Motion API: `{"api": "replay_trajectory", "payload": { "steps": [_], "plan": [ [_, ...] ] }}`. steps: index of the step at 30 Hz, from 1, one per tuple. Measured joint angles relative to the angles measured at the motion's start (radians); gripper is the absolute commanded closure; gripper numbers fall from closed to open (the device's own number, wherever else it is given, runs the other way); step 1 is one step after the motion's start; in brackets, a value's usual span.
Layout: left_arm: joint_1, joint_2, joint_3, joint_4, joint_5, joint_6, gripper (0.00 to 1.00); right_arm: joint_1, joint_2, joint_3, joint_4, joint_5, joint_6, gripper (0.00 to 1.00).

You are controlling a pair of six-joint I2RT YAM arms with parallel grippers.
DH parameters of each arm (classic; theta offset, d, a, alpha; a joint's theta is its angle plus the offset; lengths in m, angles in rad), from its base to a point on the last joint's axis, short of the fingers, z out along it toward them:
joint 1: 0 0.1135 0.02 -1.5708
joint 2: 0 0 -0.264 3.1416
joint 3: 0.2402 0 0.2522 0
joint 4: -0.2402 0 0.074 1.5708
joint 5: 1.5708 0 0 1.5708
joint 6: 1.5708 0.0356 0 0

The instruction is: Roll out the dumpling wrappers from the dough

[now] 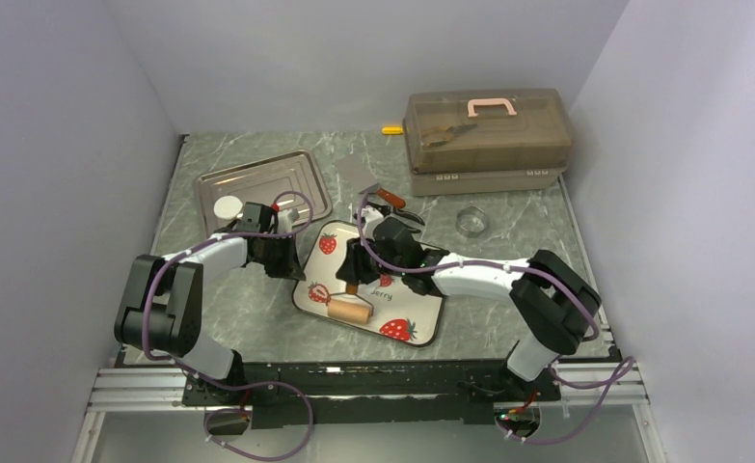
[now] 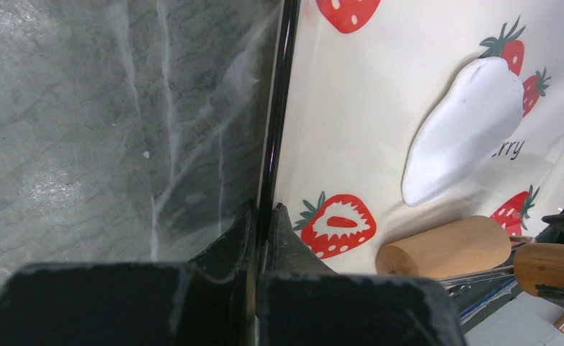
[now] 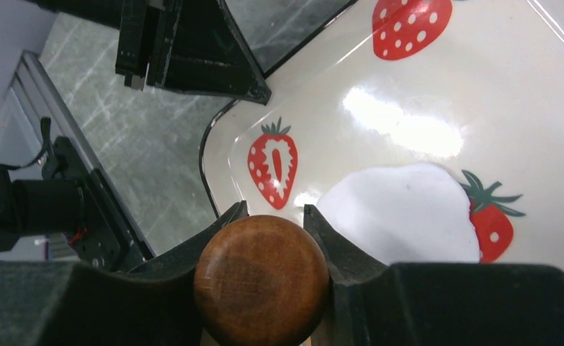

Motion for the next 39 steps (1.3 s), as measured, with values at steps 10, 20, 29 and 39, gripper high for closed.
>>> {"api": "replay_trajectory", "payload": {
  "steps": [10,20,29,39],
  "plan": [
    [0.0,0.0,0.0,0.0,0.001,-0.001,1.0,-0.11,-0.021,0.167,-0.215,-0.081,-0.112,1.0],
    [0.0,0.0,0.0,0.0,0.0,-0.002,1.0,-0.186,0.061,0.142,-0.095,-0.028,-0.128,1.0],
    [0.0,0.0,0.0,0.0,0.001,-0.002,1.0,-0.1,0.01,-0.024,0.104,0.021,-0.059,1.0],
    [0.0,0.0,0.0,0.0,0.001,-0.002,1.0,-0.037,0.007,-0.018,0.043,-0.044,0.002,1.0]
  ]
}}
